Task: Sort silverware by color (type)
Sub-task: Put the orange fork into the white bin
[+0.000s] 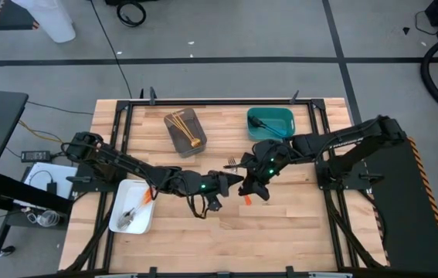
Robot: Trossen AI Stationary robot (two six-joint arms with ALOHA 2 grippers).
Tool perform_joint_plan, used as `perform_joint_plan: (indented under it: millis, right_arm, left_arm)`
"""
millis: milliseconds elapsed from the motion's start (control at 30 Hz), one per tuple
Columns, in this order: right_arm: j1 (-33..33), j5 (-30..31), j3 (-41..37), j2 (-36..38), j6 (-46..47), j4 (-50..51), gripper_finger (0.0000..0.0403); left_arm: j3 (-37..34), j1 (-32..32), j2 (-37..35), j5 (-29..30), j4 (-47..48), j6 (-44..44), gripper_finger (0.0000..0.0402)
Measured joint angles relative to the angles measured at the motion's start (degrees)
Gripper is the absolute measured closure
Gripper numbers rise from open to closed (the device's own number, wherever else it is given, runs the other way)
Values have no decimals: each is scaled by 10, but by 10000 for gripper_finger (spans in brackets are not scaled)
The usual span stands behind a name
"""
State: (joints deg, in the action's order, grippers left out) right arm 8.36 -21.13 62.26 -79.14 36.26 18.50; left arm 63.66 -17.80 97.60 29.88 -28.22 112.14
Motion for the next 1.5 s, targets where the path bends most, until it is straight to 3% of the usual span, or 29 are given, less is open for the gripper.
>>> perform_joint_plan:
  millis: [200, 333, 500, 667, 867, 1200, 1500]
  right_arm:
    - [-12, 13, 0, 41, 3, 19, 253]
    - [-14, 53, 0, 81, -13, 48, 241]
    - [-3, 159, 0, 117, -38, 112, 239]
    - [34, 281, 0, 119, -53, 159, 240]
    - [65, 345, 0, 100, -65, 157, 241]
    - [77, 371, -56, 88, -56, 120, 241]
    - [84, 452, -121, 88, -49, 53, 241]
  left_arm:
    - [0, -16, 0, 25, 13, -65, 393]
    - [0, -33, 0, 61, 24, -148, 393]
    - [0, -55, 0, 151, 65, -348, 388]
    - [0, -78, -1, 242, 182, -580, 389]
    - [0, -94, -15, 235, 366, -848, 389]
    - [0, -118, -80, 141, 571, -1249, 389]
    - [0, -180, -96, 123, 730, -1505, 389]
